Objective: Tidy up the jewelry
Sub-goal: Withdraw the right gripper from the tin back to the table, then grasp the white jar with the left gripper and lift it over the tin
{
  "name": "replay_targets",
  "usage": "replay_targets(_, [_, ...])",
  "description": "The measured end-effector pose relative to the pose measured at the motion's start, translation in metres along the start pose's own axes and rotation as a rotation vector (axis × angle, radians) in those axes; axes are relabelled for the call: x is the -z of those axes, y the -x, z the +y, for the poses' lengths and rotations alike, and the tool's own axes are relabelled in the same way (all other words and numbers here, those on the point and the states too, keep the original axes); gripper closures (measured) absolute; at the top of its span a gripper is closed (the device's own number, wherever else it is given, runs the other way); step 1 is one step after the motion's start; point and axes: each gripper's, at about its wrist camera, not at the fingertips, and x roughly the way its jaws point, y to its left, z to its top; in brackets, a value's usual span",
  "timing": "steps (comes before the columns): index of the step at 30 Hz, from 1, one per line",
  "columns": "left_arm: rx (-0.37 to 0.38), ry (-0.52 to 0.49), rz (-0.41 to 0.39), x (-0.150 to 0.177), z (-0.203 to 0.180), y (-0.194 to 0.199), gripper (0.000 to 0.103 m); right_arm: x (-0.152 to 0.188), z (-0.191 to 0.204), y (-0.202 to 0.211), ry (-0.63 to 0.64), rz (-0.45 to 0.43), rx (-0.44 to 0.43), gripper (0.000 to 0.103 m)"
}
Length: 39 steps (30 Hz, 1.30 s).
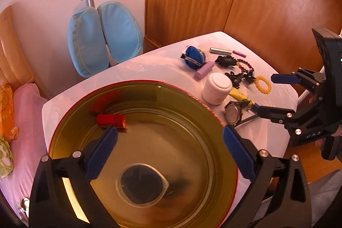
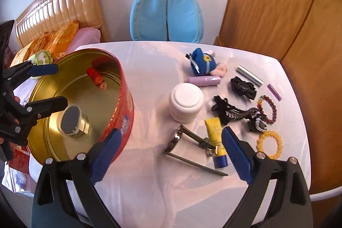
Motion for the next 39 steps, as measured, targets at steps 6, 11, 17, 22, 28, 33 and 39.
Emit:
replay_targets(6, [0.037,-0.067,0.007,-0.015,-0.045,-0.013,0.007,0.017,-0.038,0.010,-0.039,-0.021,0.012,0.008])
replay_targets(11, [0.030,-0.044,-0.008,-0.037,-0.085,-0.025,0.007,0.026,-0.071,0.016,0.011,-0.040,-0.017,0.008])
replay_targets(17, [0.007,0.035,0.004,-0.060,-0.124,-0.055,0.007,0.033,-0.114,0.021,0.095,-0.041,-0.062,0.008])
replay_targets(22, [-0.043,0.035,0.043,-0.069,-0.149,-0.079,0.007,0.038,-0.147,0.013,0.123,-0.012,-0.055,0.008])
replay_targets(28, [-0.096,-0.051,0.128,-0.081,-0.154,-0.125,0.007,0.040,-0.172,-0.009,0.048,0.037,-0.043,0.006])
replay_targets(33, [-0.101,-0.018,0.197,-0.078,-0.135,-0.159,0.007,0.041,-0.175,-0.029,-0.001,0.087,-0.051,0.006])
replay_targets(39, [-0.099,-0.057,0.207,-0.085,-0.132,-0.180,0.007,0.042,-0.175,-0.044,-0.035,0.119,-0.040,0.006])
